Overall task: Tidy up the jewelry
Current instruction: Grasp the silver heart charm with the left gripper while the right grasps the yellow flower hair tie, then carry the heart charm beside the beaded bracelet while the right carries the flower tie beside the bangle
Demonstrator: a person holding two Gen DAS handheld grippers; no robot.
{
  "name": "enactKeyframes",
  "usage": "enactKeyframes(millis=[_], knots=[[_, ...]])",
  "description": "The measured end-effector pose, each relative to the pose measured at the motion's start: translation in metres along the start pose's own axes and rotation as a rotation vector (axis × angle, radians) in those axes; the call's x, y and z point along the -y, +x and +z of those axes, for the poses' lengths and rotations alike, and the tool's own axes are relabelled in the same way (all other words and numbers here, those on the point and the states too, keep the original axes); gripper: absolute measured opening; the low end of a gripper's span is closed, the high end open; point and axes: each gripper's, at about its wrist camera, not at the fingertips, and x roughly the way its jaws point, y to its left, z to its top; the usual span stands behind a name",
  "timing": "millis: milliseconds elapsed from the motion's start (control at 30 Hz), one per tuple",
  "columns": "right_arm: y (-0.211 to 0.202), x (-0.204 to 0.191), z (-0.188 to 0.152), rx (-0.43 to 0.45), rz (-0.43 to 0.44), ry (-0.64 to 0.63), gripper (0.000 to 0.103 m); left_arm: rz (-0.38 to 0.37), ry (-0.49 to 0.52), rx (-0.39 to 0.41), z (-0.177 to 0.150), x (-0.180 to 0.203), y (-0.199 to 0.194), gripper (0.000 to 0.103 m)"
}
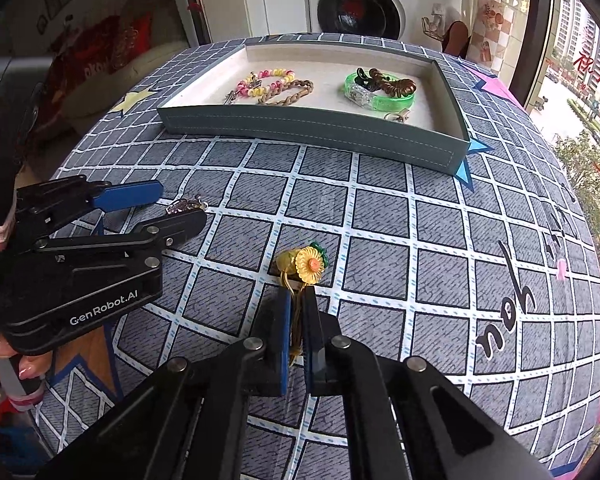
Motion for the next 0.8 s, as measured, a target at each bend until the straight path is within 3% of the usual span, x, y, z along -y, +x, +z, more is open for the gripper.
enactKeyframes(millis=[67,367,800], knots=[[0.000,0.000,0.000,0.002,0.003,0.003,0.005,-0.018,-0.001,-0.003,0.000,0.002,-0.001,0.031],[-0.005,0.011,-0.001,0.001,0.041,0.058,0.005,-0.066,-0.130,0.012,-0.011,-0.016,-0.020,0.031],[-0.039,0.039,0.008,0.048,0.111,0.159,0.005,-0.004,-0.203,0.123,-0.009,-0.031,-0.068,0.031]])
